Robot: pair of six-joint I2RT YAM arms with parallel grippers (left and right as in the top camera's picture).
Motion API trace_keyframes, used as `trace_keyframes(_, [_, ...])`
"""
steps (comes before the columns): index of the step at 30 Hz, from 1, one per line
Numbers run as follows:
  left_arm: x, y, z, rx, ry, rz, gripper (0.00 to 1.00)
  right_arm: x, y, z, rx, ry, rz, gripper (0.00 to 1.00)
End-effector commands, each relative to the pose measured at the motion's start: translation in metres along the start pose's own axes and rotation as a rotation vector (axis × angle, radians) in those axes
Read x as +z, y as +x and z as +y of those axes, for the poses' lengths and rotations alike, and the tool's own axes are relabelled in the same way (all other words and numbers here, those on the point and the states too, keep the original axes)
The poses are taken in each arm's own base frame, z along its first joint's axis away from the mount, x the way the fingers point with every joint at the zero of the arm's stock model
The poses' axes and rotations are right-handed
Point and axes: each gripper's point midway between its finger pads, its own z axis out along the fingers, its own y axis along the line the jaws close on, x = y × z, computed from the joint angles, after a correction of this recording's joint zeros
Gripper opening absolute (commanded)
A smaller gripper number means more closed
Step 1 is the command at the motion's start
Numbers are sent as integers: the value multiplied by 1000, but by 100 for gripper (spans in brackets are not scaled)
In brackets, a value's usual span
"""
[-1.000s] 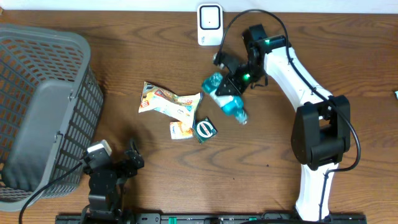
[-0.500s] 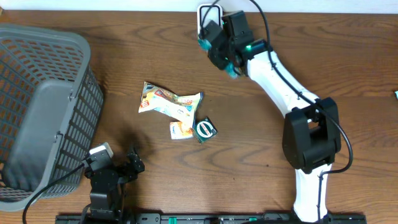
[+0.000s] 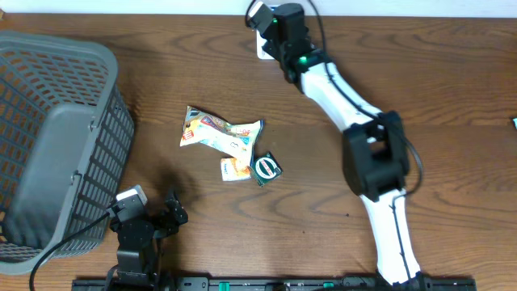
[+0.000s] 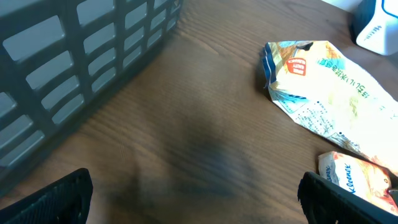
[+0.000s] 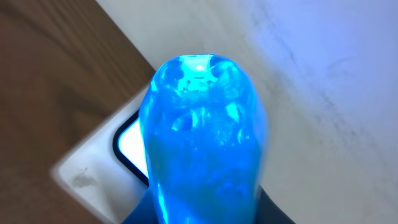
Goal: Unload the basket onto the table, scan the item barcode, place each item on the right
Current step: 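Carry the Listerine bottle up to the white scanner, then move the bottle right and set it at the table's right edge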
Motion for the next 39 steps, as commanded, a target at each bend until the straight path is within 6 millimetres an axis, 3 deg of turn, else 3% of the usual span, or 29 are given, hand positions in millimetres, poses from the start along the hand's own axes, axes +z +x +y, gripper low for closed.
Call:
trace_keyframes(1, [2,5,4,-6,-17,10,98,2,-31,-21,-57,124,-19,1])
trace_keyframes(6, [2,5,4,-6,-17,10,98,-1,-48,-22,-95,156,-29,1])
trace_keyframes(15, [2,5,4,-6,-17,10,98,-20,-47,-35,-101,212,55,1])
trace_keyframes(19, [2,5,4,-6,-17,10,98,-45,-33,-59,-28,220,149,1])
trace_keyframes(21, [2,5,4,-6,-17,10,98,-63,-17,-82,2,256,233,1])
trace_keyframes(25, [2,5,4,-6,-17,10,98,-101,26,-120,79,314,408,1])
trace_keyframes(28, [2,5,4,-6,-17,10,98,-126,72,-138,156,307,556,1])
trace_keyframes(32, [2,5,4,-6,-17,10,98,-148,151,-156,209,270,776,1])
trace_keyframes(33, [2,5,4,-6,-17,10,98,-156,195,-165,224,248,884,1])
trace_keyframes(39, [2,5,4,-6,-17,10,98,-170,314,-206,381,314,1029,1])
